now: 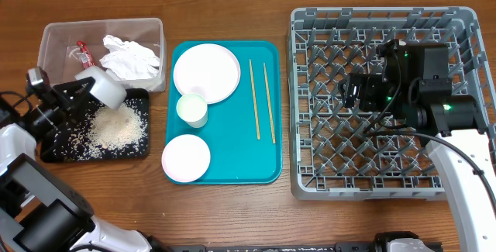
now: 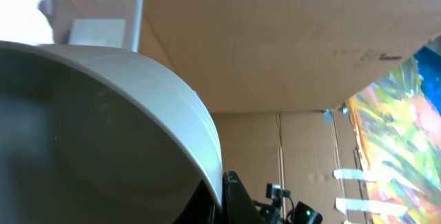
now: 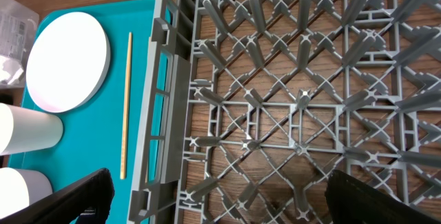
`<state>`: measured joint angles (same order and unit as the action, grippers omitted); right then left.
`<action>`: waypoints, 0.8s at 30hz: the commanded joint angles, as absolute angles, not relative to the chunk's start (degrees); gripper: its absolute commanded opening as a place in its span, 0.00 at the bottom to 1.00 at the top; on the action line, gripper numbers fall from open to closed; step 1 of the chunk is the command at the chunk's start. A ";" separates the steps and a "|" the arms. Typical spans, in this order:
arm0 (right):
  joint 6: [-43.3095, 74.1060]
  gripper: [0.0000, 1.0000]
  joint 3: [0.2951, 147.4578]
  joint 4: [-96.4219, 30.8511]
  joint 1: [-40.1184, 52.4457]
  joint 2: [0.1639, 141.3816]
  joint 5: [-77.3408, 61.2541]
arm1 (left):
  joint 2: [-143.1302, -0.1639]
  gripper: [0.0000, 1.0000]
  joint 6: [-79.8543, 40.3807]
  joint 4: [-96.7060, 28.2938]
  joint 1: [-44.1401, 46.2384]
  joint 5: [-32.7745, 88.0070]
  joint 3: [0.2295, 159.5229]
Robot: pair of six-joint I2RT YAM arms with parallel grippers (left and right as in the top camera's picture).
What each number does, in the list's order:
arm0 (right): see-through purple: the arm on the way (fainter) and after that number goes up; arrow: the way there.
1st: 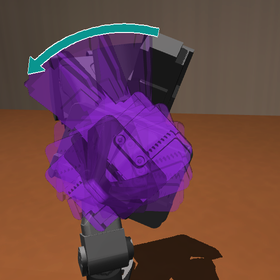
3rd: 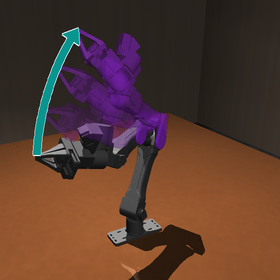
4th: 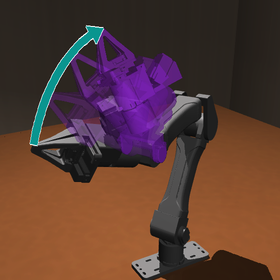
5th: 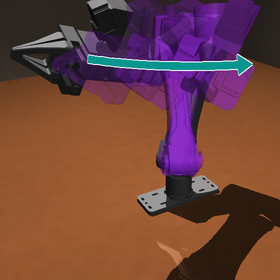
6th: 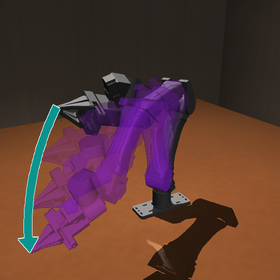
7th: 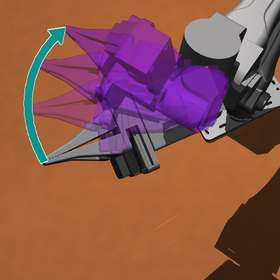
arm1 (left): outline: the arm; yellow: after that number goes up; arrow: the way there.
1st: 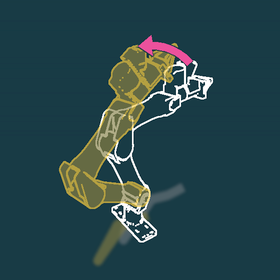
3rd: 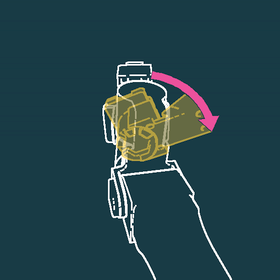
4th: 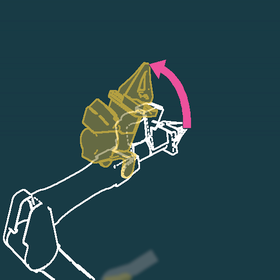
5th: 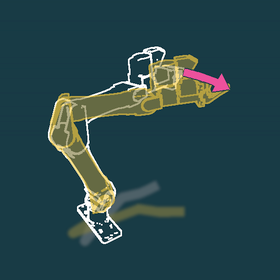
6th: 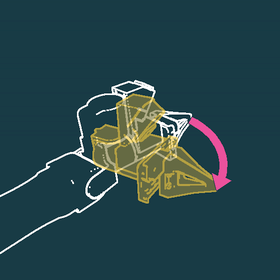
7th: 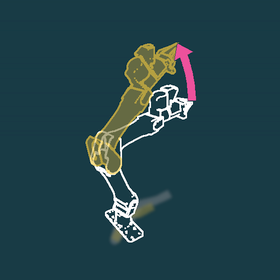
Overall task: Sort waste into correct bins and load items into the dishwasher
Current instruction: 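Tip the bowl over the black tray to dump the rice, then return the emptied bowl to the teal tray with left gripper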
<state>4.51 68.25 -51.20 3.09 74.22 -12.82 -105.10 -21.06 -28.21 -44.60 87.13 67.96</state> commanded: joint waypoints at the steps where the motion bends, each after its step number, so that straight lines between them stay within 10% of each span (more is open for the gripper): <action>1: 4.75 1.00 69.34 -51.22 2.87 74.06 -12.58 | -99.79 0.04 -20.62 -27.62 -38.94 89.14 71.24; 18: 4.73 1.00 69.34 -52.21 2.87 74.06 -12.95 | -87.44 0.04 12.38 -42.85 25.78 3.20 74.08; 24: 4.75 1.00 69.34 -52.45 2.87 74.06 -12.97 | -96.68 0.04 15.27 -49.69 35.90 -4.01 74.08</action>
<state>4.49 68.25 -52.34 3.09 74.22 -13.04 -91.83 11.84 -46.85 33.87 3.27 74.00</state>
